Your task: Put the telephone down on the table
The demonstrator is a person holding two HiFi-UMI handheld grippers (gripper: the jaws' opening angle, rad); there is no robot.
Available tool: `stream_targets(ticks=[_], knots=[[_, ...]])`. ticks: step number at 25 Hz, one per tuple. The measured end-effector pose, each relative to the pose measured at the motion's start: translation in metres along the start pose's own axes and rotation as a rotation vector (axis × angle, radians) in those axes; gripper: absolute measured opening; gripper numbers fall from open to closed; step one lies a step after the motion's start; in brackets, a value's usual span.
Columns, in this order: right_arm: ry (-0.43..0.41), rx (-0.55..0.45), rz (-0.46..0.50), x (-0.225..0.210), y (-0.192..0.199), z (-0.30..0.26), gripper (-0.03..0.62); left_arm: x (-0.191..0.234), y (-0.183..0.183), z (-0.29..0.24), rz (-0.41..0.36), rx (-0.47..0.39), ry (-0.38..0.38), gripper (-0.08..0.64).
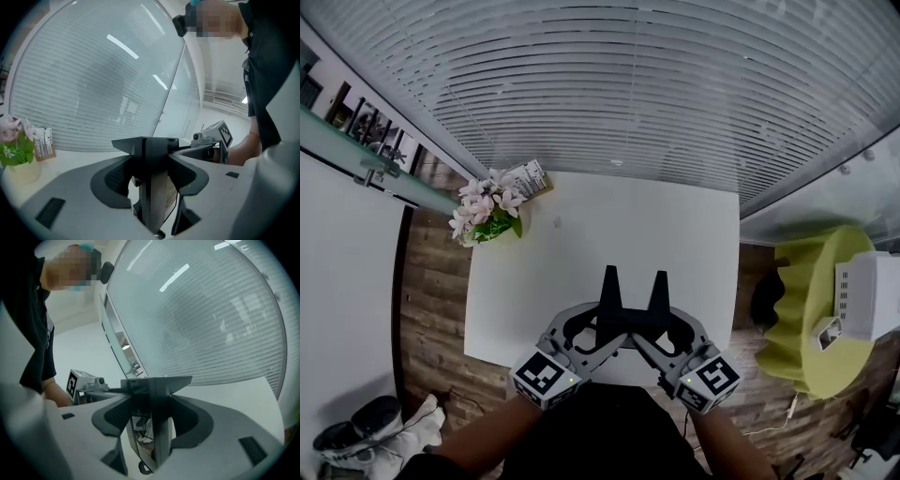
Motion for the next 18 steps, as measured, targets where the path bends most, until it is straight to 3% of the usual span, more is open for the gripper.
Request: stream_targets(ticks=[18], knots=[[0.035,0.116,-0.194,-0.063,0.038,-0.051,0.273,0.064,0.042,-0.046,0.163,0.123,0.029,0.244]])
Point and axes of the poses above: the fingertips, and each gripper's own axes: z backward along the fingers, x to its left, y out of its underside, the point moved 5 cm from there along z, backward along the fingers
